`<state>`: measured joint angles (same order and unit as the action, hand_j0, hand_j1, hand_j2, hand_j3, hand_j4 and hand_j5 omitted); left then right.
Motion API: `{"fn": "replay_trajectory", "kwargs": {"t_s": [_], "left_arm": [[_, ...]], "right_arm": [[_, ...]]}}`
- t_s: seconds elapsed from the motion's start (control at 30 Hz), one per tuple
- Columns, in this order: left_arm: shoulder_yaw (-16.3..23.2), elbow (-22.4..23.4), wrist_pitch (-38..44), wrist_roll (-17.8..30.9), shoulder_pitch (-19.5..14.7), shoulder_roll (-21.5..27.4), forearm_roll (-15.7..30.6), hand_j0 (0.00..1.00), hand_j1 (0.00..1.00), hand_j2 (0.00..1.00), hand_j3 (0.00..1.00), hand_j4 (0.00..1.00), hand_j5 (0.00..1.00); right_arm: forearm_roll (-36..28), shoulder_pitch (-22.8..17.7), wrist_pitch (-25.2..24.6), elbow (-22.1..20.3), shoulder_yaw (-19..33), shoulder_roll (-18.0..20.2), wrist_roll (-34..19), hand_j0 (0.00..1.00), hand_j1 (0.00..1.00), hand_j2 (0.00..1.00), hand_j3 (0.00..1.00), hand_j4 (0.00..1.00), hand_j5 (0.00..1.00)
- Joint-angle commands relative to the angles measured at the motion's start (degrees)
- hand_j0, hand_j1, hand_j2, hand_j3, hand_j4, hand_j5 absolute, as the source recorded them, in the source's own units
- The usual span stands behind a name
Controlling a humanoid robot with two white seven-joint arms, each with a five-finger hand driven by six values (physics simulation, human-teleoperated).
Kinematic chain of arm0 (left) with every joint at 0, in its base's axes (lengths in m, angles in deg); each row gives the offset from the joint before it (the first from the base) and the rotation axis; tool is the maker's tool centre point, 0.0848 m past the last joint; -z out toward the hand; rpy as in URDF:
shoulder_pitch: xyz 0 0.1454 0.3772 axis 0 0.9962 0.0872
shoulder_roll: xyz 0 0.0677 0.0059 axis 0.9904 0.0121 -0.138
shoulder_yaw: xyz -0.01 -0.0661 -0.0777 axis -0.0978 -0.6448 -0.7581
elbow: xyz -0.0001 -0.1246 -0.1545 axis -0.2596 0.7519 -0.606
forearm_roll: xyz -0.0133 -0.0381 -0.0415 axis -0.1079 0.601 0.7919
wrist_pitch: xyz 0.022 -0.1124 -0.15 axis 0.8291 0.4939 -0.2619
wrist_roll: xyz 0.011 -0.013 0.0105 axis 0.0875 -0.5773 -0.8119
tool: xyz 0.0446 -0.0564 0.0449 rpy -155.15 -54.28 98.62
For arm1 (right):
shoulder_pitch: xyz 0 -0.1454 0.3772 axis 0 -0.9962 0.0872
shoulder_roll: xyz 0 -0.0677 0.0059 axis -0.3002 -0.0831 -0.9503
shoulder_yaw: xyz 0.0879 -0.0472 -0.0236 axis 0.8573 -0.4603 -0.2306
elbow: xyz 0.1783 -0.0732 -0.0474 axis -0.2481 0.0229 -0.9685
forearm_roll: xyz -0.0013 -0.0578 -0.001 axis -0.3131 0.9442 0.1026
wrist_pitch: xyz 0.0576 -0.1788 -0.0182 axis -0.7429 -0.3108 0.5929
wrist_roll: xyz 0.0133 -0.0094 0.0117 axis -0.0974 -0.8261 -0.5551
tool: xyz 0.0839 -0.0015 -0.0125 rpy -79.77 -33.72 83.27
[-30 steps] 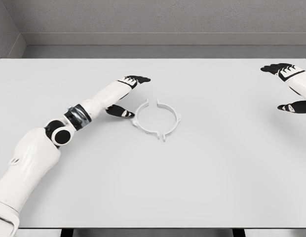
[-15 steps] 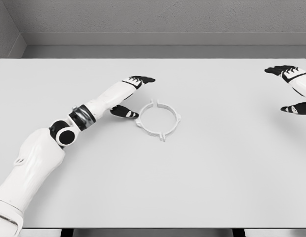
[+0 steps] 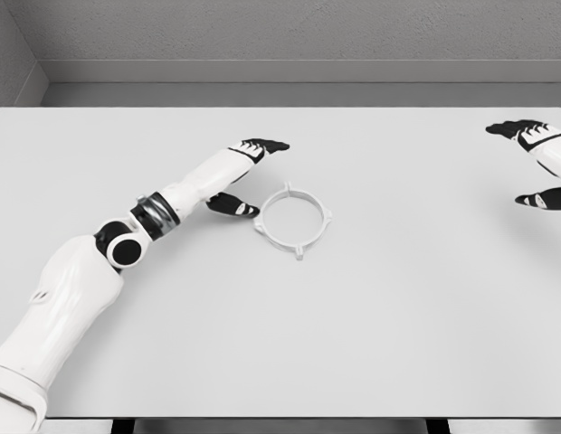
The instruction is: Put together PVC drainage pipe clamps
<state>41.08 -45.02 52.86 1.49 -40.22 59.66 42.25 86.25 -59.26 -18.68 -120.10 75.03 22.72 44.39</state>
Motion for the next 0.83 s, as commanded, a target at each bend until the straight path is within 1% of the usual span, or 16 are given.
{"fn": "replay_trajectory", "kwargs": {"t_s": [0.0,0.17,0.27,0.33,0.4,0.43,0.47,0.53,0.57,0.63,0.8], "left_arm": [[-0.1,-0.1,0.0,0.0,0.0,-0.1,0.4,1.00,1.00,1.00,1.00,1.00,1.00],[-0.6,0.2,0.0,0.0,-0.1,-0.1,0.4,1.00,1.00,1.00,1.00,1.00,1.00],[-3.6,0.6,0.0,0.0,-0.5,0.9,0.5,1.00,1.00,1.00,1.00,1.00,1.00],[-6.0,0.6,0.0,-0.1,-0.8,3.7,1.0,1.00,1.00,1.00,1.00,1.00,1.00],[-8.5,0.3,0.0,-0.1,-0.7,8.3,1.4,1.00,1.00,1.00,1.00,1.00,1.00],[-8.5,0.1,0.0,-0.2,-0.9,10.7,1.9,1.00,1.00,1.00,1.00,1.00,1.00],[-8.6,0.0,0.0,-0.2,-0.9,12.2,3.2,1.00,1.00,1.00,1.00,1.00,1.00],[-8.6,0.1,0.0,-0.2,-0.9,16.6,6.5,1.00,1.00,1.00,1.00,1.00,1.00],[-9.3,0.3,0.0,-0.3,-0.7,18.4,7.8,1.00,1.00,1.00,1.00,1.00,1.00],[-10.5,0.5,0.0,-0.3,-0.2,20.3,8.1,1.00,1.00,1.00,1.00,1.00,1.00],[-10.7,0.7,0.0,-0.3,-0.2,21.0,8.2,1.00,1.00,1.00,1.00,1.00,1.00]], "right_arm": [[-0.4,0.0,-0.1,0.0,-0.1,0.1,0.0,1.00,1.00,1.00,1.00,1.00,1.00],[-0.4,-0.1,-0.1,0.0,-0.1,0.1,0.0,1.00,1.00,1.00,1.00,1.00,1.00],[-0.4,0.0,-0.1,0.0,-0.1,0.1,0.1,1.00,1.00,1.00,1.00,1.00,1.00],[-0.4,0.0,-0.1,0.0,-0.1,0.1,0.0,1.00,1.00,1.00,1.00,1.00,1.00],[-0.4,-0.1,-0.1,-0.1,-0.1,0.1,0.1,1.00,1.00,1.00,1.00,1.00,1.00],[-0.4,-0.1,-0.1,-0.1,-0.1,0.1,0.0,1.00,1.00,1.00,1.00,1.00,1.00],[-0.4,-0.1,-0.1,-0.1,-0.1,0.1,0.0,1.00,1.00,1.00,1.00,1.00,1.00],[-0.4,-0.1,-0.1,-0.1,-0.1,0.1,0.1,1.00,1.00,1.00,1.00,1.00,1.00],[-0.4,0.0,-0.1,-0.2,-0.1,0.1,0.1,1.00,1.00,1.00,1.00,1.00,1.00],[-0.4,0.0,-0.1,-0.2,-0.1,0.0,0.1,1.00,1.00,1.00,1.00,1.00,1.00],[-0.4,-0.1,-0.1,-0.4,-0.1,0.0,0.0,1.00,1.00,1.00,1.00,1.00,1.00]]}}
